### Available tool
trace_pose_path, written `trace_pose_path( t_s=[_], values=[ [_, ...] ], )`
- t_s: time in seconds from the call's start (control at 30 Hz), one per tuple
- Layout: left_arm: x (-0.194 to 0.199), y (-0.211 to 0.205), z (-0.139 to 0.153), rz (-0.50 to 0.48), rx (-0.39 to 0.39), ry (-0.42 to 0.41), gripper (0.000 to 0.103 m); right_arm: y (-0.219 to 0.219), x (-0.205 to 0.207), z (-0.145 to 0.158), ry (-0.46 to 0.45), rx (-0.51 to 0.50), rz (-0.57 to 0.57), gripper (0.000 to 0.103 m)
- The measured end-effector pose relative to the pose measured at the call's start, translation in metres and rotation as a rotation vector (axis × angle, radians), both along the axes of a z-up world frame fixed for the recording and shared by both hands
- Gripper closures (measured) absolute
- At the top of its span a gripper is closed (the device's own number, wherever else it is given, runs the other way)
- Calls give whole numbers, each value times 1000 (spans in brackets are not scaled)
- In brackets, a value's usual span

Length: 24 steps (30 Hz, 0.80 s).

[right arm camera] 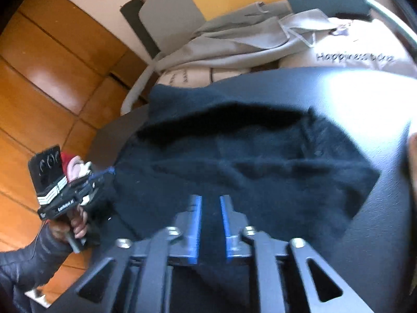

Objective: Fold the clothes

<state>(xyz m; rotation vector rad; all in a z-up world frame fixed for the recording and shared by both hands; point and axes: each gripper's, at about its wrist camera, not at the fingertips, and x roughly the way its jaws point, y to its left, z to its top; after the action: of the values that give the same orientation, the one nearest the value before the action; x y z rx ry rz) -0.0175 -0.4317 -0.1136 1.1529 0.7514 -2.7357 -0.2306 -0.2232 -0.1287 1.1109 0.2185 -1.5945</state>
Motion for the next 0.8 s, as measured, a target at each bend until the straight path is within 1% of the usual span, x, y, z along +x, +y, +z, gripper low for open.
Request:
trace_pose_path(
  t_s=[0.03,0.07,0.1,0.27,0.3,0.4,0.43,0.47,0.5,0.53,0.57,0.6,0.63,0.67,0.7,0.73,0.77,0.8],
  values=[
    [3,-7,-1,23,32,8,96,-8,4,4,52,12,13,37],
    [6,-13,-1,43,58,20,91,-17,8,7,103,24,26,9],
    [8,-18,-1,61,82,33,90,-25,12,11,155,37,38,0],
    [14,-32,-5,100,134,46,88,-67,32,29,414,98,103,0],
    [15,-33,-7,107,142,43,87,-77,33,29,430,108,107,0],
    [28,-35,-11,111,159,48,86,-110,21,18,343,133,89,1],
    [32,-35,-11,113,158,48,86,-121,17,14,314,141,83,2],
    [36,-34,-12,115,155,47,86,-132,13,10,285,149,77,10],
    [40,-34,-12,117,152,47,86,-141,11,10,286,151,64,21],
    [44,-33,-13,119,149,46,86,-145,11,15,329,147,41,28],
    [47,-33,-13,119,149,45,86,-147,14,25,396,119,23,38],
    [49,-33,-14,120,142,41,86,-144,21,41,497,60,11,39],
    [51,-34,-15,122,135,36,86,-141,29,58,597,1,-2,38],
    [52,-35,-17,124,139,32,86,-139,31,69,637,-50,0,32],
    [52,-36,-19,126,145,28,86,-139,26,73,599,-89,19,11],
    [53,-37,-21,130,149,28,86,-138,22,77,560,-128,39,0],
    [53,-37,-22,134,151,28,86,-141,15,77,507,-136,63,0],
    [54,-37,-23,138,154,29,86,-146,6,73,445,-110,74,0]
  ],
)
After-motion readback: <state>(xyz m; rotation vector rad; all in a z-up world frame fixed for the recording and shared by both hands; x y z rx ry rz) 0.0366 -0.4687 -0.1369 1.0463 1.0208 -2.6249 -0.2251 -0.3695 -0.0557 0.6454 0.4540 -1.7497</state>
